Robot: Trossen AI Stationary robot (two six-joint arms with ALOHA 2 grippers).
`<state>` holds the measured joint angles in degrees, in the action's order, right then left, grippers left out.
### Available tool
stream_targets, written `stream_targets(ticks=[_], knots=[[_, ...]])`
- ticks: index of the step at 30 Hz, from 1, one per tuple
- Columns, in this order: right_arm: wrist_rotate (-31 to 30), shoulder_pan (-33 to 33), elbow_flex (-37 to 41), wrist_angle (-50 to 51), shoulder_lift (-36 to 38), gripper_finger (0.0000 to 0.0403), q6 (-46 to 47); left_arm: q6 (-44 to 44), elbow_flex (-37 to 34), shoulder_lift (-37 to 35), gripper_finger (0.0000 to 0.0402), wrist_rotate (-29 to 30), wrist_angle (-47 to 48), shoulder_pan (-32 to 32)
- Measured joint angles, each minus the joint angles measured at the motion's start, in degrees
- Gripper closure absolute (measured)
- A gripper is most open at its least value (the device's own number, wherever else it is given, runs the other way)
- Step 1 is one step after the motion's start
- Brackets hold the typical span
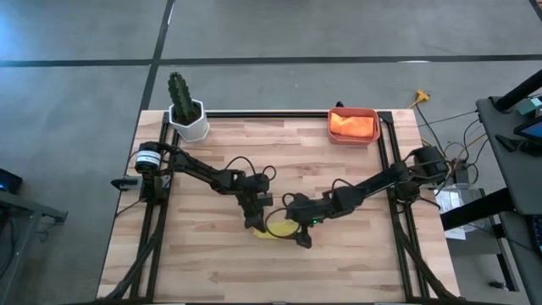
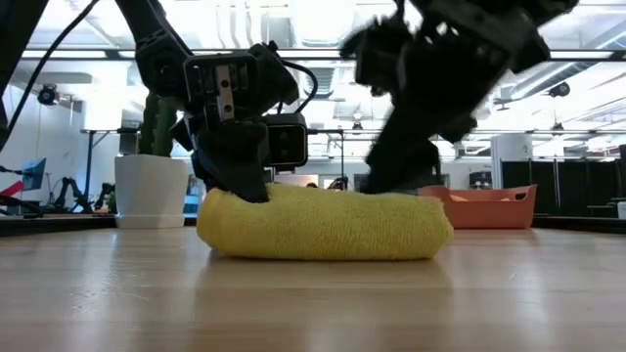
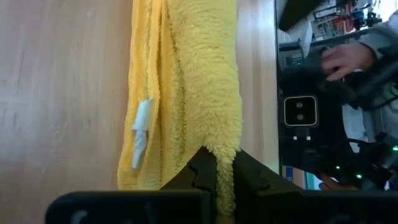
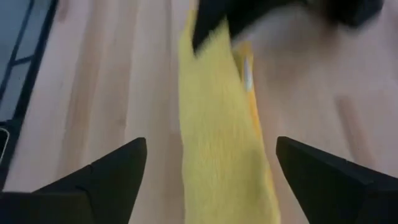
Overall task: Roll microfiber towels into tight, uniform cylinder then place into a basket
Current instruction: Roll the yellow towel
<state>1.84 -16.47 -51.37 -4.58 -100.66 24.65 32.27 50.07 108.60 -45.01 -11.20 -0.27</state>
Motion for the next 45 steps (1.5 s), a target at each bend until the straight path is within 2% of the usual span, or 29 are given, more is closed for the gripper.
stream_targets(ticks=[5,9,14,18,25,28,37,45], knots=[[-3.1,0.0,-4.8,2.0,-0.5,0.0052,-7.0,0.3,0.0,0.0,0.0400,0.2,-0.1,0.3],[-4.8,0.5,-8.2,2.4,-5.5,0.0060,-11.3,1.7,0.2,0.0,0.0400,1.0,-0.4,0.3],[-3.6,0.8,-15.0,12.3,-13.6,0.0069,-13.1,1.7,0.0,0.0,0.0400,0.9,-0.3,0.4],[-3.9,0.9,-20.0,19.6,-17.3,0.0076,-14.0,1.4,-0.1,0.0,0.0400,1.1,-0.4,0.5],[-3.7,0.3,-23.3,20.4,-19.5,0.0084,-15.1,1.6,0.1,0.0,0.0388,1.7,-0.3,0.6],[-3.8,0.0,-23.6,20.0,-20.1,0.0118,-14.3,1.6,0.0,0.0,0.0387,1.9,-0.3,0.6],[-2.9,-0.4,-23.5,19.6,-21.2,0.0275,-15.0,1.7,0.3,0.0,0.0385,1.9,-0.2,0.7],[3.1,-0.4,-23.4,20.4,-20.0,0.0377,-18.9,-0.9,0.1,-0.3,0.0384,1.8,0.3,0.7]])
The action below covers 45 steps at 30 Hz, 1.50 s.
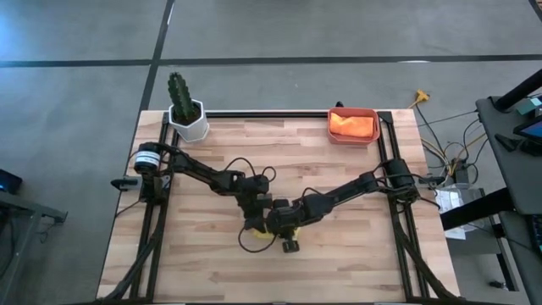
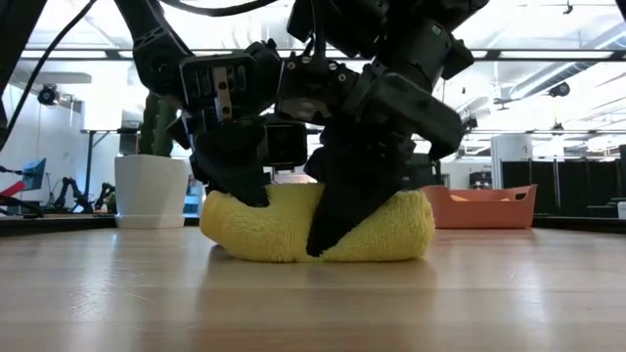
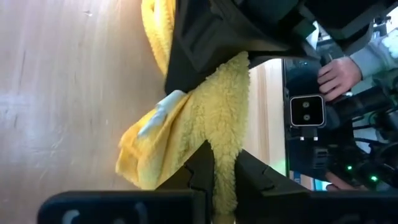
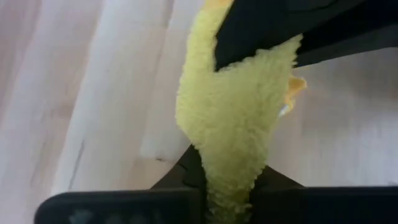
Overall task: Roll microfiber towels into tight, uniform cylinder then place into a basket
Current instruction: Roll the yellow towel, then put the yellow towel into the orange bin
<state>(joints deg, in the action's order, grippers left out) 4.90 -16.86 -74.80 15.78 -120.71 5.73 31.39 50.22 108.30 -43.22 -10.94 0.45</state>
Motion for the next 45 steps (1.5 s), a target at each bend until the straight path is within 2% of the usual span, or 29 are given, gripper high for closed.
stream_targets(ticks=[7,15,20,24,30,35,40,45], knots=[[2.6,0.0,0.0,0.8,1.5,0.0384,-4.4,-6.6,0.1,-1.4,0.0382,0.6,5.0,-0.9],[4.5,0.1,0.2,10.1,4.1,0.0386,-8.9,-8.6,-0.3,-6.5,0.0342,0.2,9.6,-5.0],[3.8,2.7,0.3,19.3,6.1,0.0386,-9.6,-11.1,-0.6,-9.3,0.0322,0.3,17.2,-7.1],[1.2,6.6,1.4,22.8,8.9,0.0386,-10.3,-10.9,-1.1,-11.2,0.0319,0.2,18.5,-7.6],[0.3,15.5,6.1,26.7,16.7,0.0387,-10.0,-9.2,-1.1,-13.6,0.0319,0.0,18.6,-7.5],[-2.4,25.1,13.3,27.3,28.4,0.0387,-10.4,-9.4,-1.1,-15.3,0.0320,0.2,22.1,-7.6],[-6.9,36.8,19.8,27.4,39.5,0.0387,-20.7,-9.6,-1.1,-17.1,0.0320,0.3,22.4,-7.6],[-12.0,49.7,22.1,27.7,42.4,0.0387,-32.3,-9.7,-1.1,-19.3,0.0320,0.6,22.4,-8.4]])
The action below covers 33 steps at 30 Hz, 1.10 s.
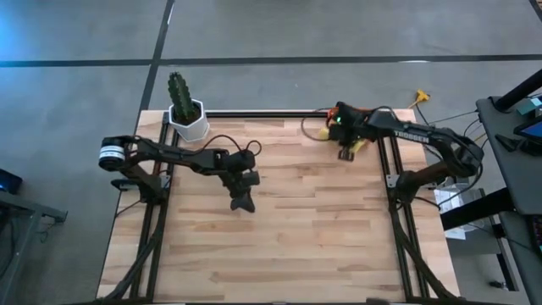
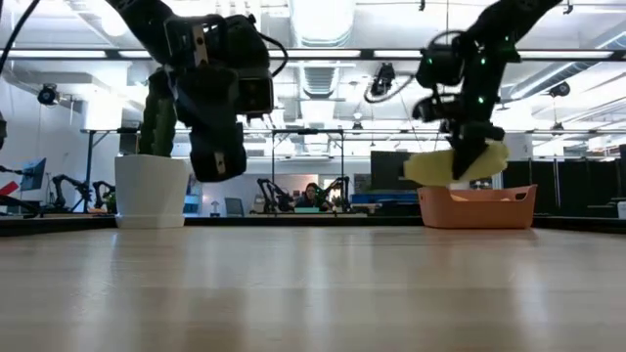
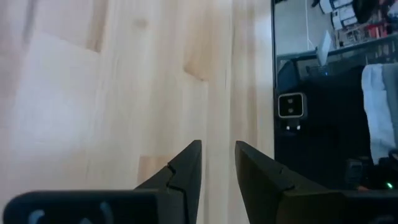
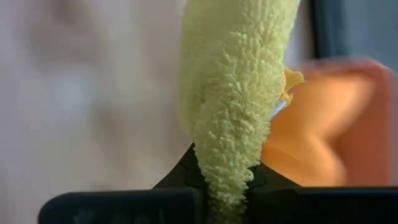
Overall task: Roll microfiber towels into tight, uniform cylinder then place into a basket
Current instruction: Put the yellow towel into the orange bin
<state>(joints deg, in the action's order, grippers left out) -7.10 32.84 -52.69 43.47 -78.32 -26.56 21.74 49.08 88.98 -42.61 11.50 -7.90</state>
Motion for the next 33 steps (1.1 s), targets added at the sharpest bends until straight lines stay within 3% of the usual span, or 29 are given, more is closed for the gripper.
stream_targets(ticks=[6,14,21,28,33], knots=[[-9.5,9.3,-2.0,-0.2,-1.1,0.0387,-12.4,0.3,0.0,-3.6,0.0320,0.5,0.2,-2.3],[-7.2,15.7,0.0,1.8,-1.3,0.0387,-21.4,-0.1,0.0,-8.7,0.0320,5.2,1.6,-5.2],[-6.4,16.0,3.3,-1.5,-1.4,0.0385,-22.7,0.0,0.0,-9.8,0.0320,6.1,1.4,-6.0],[-8.8,15.4,6.3,-5.3,-1.4,0.0352,-25.4,0.3,0.0,-9.5,0.0320,6.1,1.4,-6.0],[-9.5,13.6,6.6,-6.7,-1.4,0.0366,-27.0,0.4,0.0,-9.5,0.0320,6.1,1.5,-6.0]])
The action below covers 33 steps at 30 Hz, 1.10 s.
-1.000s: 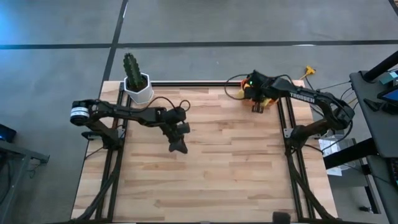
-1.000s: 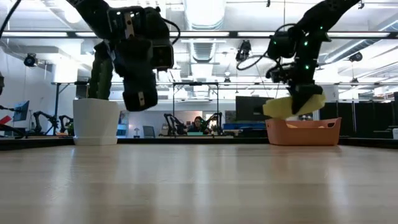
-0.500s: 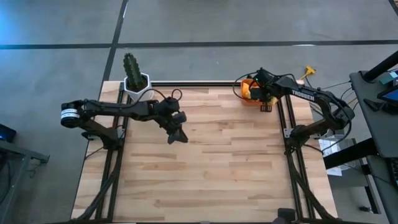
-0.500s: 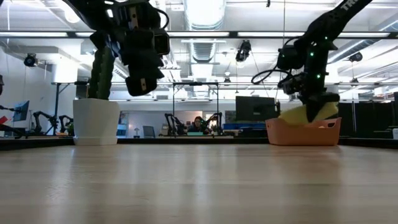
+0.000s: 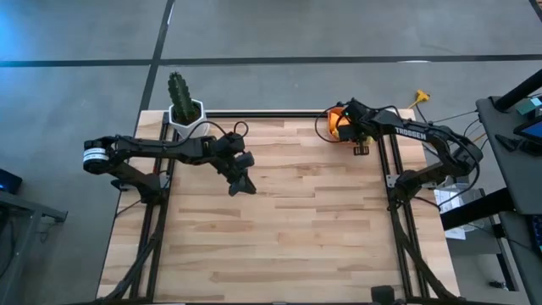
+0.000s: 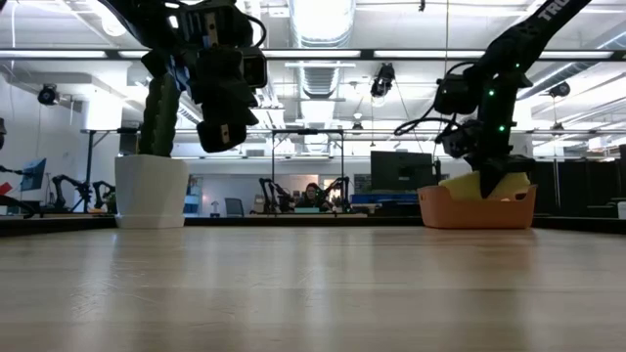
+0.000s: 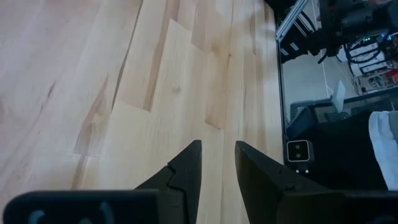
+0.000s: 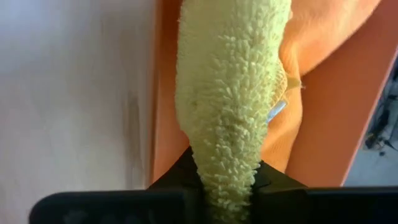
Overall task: Roll microfiber towels into tight, uniform cylinder then place into a basket
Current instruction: Put the yellow towel into the orange bin
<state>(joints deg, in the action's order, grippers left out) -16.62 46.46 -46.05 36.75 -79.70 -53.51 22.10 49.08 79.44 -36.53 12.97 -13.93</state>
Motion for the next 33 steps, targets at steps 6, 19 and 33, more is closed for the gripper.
stream_targets(ticks=[6,19,33], knots=[[1.7,-1.7,0.0,-2.3,-1.8,0.0379,-3.5,0.0,0.0,0.0,0.0320,0.0,0.0,0.0],[1.0,-1.6,0.0,-3.1,-5.7,0.0366,-6.1,-1.1,0.0,0.0,0.0320,-0.2,0.0,0.0],[-2.5,-1.6,-0.1,-4.6,-8.3,0.0365,-4.7,-1.9,0.0,0.0,0.0320,1.0,-3.0,0.0]])
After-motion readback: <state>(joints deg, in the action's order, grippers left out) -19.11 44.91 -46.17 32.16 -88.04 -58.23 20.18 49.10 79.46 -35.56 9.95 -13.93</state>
